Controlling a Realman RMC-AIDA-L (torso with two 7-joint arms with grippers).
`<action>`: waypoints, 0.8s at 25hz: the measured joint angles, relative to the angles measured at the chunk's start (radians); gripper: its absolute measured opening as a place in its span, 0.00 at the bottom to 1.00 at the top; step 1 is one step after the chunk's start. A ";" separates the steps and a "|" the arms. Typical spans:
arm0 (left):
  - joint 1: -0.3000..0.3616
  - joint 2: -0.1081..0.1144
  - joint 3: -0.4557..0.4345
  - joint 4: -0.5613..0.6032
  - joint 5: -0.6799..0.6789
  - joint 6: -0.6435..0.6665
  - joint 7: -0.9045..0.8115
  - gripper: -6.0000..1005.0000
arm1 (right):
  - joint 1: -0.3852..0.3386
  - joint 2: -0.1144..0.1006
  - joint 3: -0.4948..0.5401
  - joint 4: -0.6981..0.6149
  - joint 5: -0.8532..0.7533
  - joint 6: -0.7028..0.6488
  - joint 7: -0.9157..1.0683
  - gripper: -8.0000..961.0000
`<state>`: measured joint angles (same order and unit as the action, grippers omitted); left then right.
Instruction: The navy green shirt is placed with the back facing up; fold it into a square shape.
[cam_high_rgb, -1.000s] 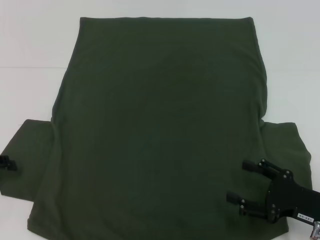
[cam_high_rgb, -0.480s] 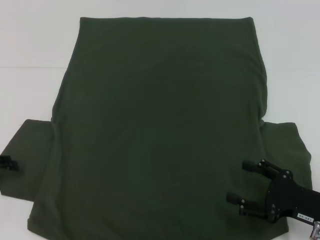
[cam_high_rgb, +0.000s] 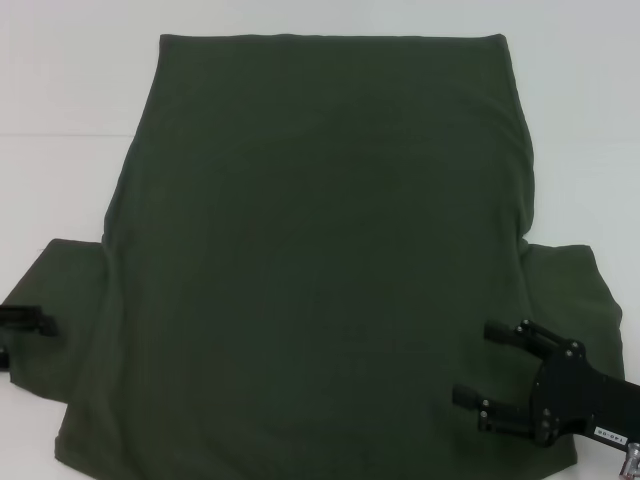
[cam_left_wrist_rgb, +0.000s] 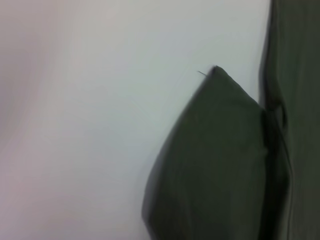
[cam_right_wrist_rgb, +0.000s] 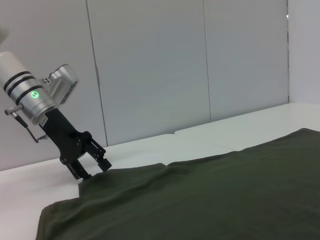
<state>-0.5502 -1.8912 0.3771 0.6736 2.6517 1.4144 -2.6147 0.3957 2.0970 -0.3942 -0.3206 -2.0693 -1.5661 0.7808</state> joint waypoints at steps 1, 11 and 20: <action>-0.003 0.000 0.001 -0.004 0.000 0.000 0.001 0.83 | 0.000 0.000 0.000 0.000 0.000 0.000 0.000 0.98; -0.016 0.000 0.007 -0.005 -0.001 -0.002 0.005 0.82 | 0.001 0.000 0.001 0.000 0.000 0.000 0.000 0.98; -0.029 -0.004 0.068 0.008 0.008 -0.025 0.022 0.79 | 0.005 0.000 0.003 0.000 0.000 -0.007 0.000 0.98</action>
<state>-0.5796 -1.8947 0.4450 0.6817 2.6597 1.3895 -2.5925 0.4006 2.0970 -0.3909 -0.3206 -2.0693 -1.5735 0.7805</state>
